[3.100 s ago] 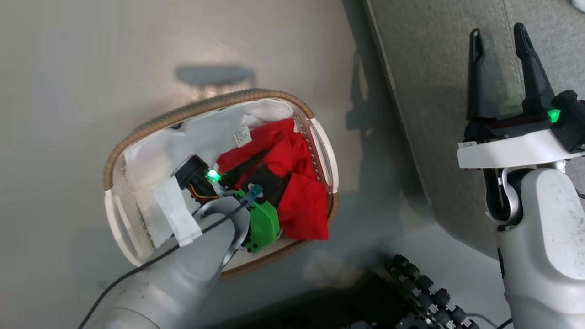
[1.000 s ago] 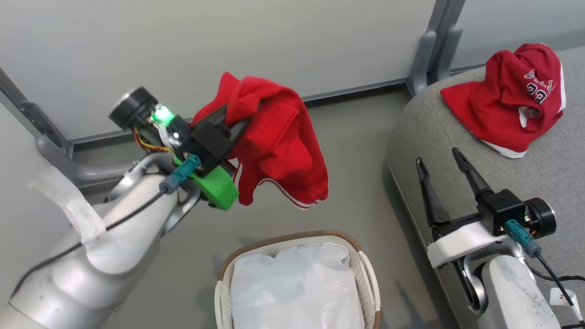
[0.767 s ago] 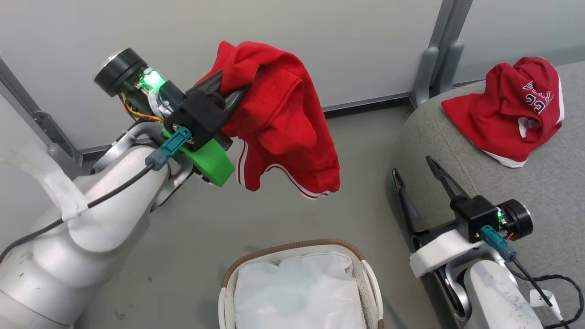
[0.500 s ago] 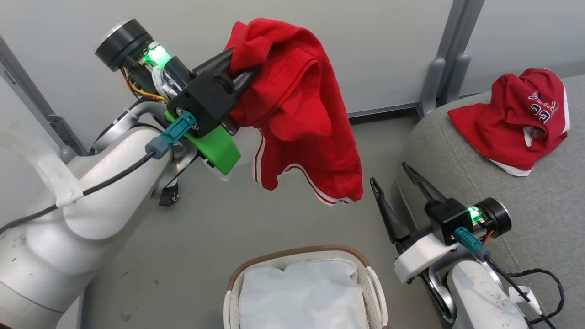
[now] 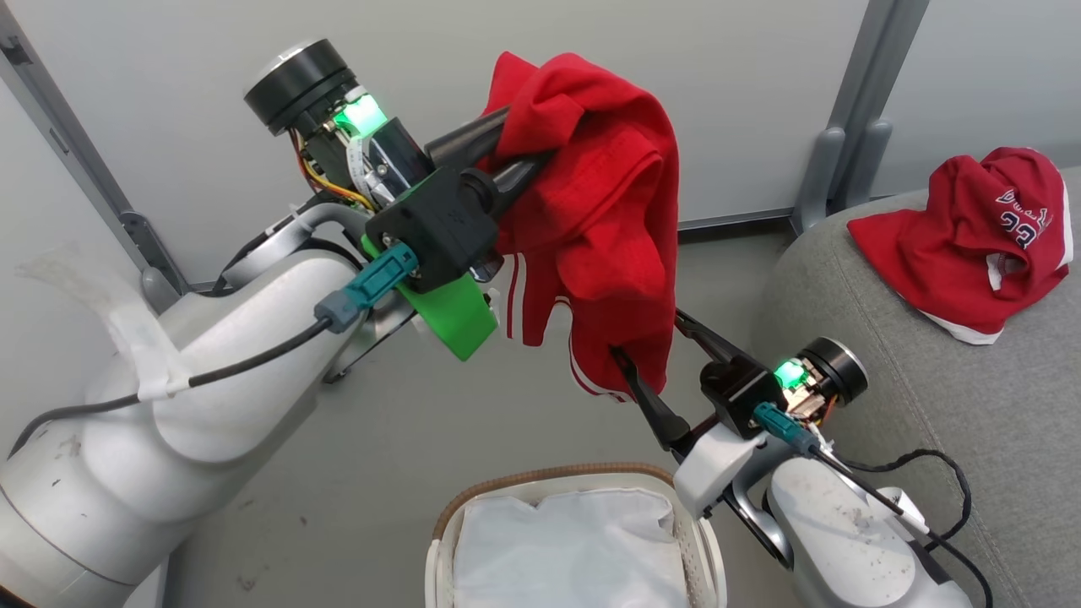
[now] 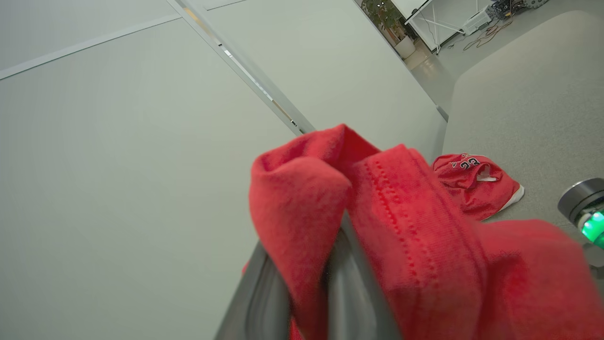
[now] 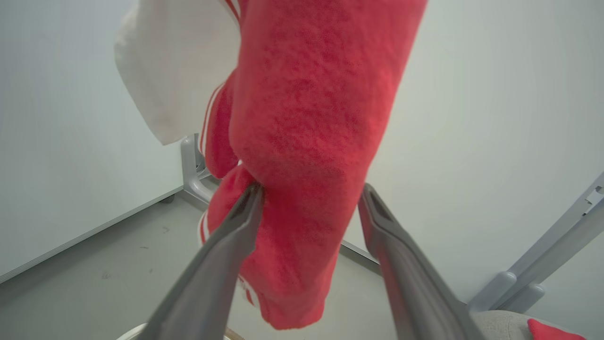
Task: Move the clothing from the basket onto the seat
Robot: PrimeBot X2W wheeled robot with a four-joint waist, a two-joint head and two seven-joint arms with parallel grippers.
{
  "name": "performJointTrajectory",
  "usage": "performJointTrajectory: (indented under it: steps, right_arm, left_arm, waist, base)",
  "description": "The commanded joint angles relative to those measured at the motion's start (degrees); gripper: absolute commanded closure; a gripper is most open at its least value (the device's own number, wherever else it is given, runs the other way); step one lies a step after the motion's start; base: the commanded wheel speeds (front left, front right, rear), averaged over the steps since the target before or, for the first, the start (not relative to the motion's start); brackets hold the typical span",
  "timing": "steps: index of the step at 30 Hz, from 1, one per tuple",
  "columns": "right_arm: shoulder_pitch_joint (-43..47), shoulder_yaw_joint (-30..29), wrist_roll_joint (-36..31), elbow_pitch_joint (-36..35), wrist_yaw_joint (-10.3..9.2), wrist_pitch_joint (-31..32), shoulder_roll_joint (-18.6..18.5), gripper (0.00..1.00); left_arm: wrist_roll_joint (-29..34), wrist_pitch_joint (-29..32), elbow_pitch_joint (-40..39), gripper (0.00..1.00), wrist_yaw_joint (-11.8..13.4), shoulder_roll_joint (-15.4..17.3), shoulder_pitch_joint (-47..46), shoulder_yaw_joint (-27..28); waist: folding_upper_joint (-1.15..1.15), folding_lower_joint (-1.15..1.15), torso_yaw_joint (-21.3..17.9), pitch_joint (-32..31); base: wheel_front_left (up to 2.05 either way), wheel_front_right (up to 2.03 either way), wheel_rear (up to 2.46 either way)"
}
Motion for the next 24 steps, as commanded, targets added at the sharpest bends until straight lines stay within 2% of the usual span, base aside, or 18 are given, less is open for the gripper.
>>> performJointTrajectory:
  steps: [1,11,12,13,14,15,16,24]
  right_arm:
    - [-1.2,0.8,0.8,0.7,-0.06,0.0,-0.6,0.00]
    - [-6.9,3.3,2.1,3.6,-0.06,0.0,-0.5,0.00]
    - [-7.2,3.5,2.2,3.9,-0.06,0.0,-0.4,0.23]
    - [-7.5,3.7,2.4,4.2,-0.06,0.0,-0.3,0.63]
    - [-7.7,3.9,2.5,4.4,-0.06,0.0,-0.2,0.74]
    - [-7.8,4.0,2.8,4.6,-0.06,0.0,-0.2,0.93]
    - [-7.8,4.2,2.8,4.7,-0.06,0.0,-0.1,1.00]
    - [-6.7,3.6,2.9,4.0,-0.06,0.0,0.1,1.00]
  left_arm:
    - [-0.4,0.1,-0.5,1.00,0.1,-0.3,-0.7,-0.2]
    - [-1.9,0.2,-2.3,1.00,0.1,-1.4,-0.5,-1.3]
    - [-2.1,0.2,-2.2,1.00,0.1,-1.4,-0.2,-1.4]
    - [-2.4,0.2,-1.9,1.00,0.1,-1.4,0.2,-1.4]
    - [-2.7,0.1,-1.8,1.00,0.2,-1.4,0.6,-1.3]
    - [-2.9,0.1,-1.6,1.00,0.3,-1.4,0.9,-1.2]
    - [-3.3,-0.1,-1.3,1.00,0.4,-1.3,1.3,-1.1]
    - [-5.7,-1.1,0.4,1.00,2.0,-0.4,4.7,0.3]
  waist:
    - [0.00,0.00,0.2,0.0]
    - [0.00,0.00,1.1,0.3]
    - [0.00,0.00,1.2,0.3]
    - [0.00,0.00,1.2,0.4]
    - [0.00,0.00,1.3,0.5]
    - [0.00,0.00,1.3,0.5]
    - [0.00,0.00,1.3,0.6]
    - [0.00,0.00,1.1,1.3]
  base:
    - [0.00,0.00,0.00]
    - [0.00,0.00,0.00]
    - [0.00,0.00,0.00]
    - [0.00,0.00,0.00]
    - [0.00,0.00,0.00]
    - [0.00,0.00,0.00]
    - [0.00,0.00,0.00]
    - [0.00,0.00,0.00]
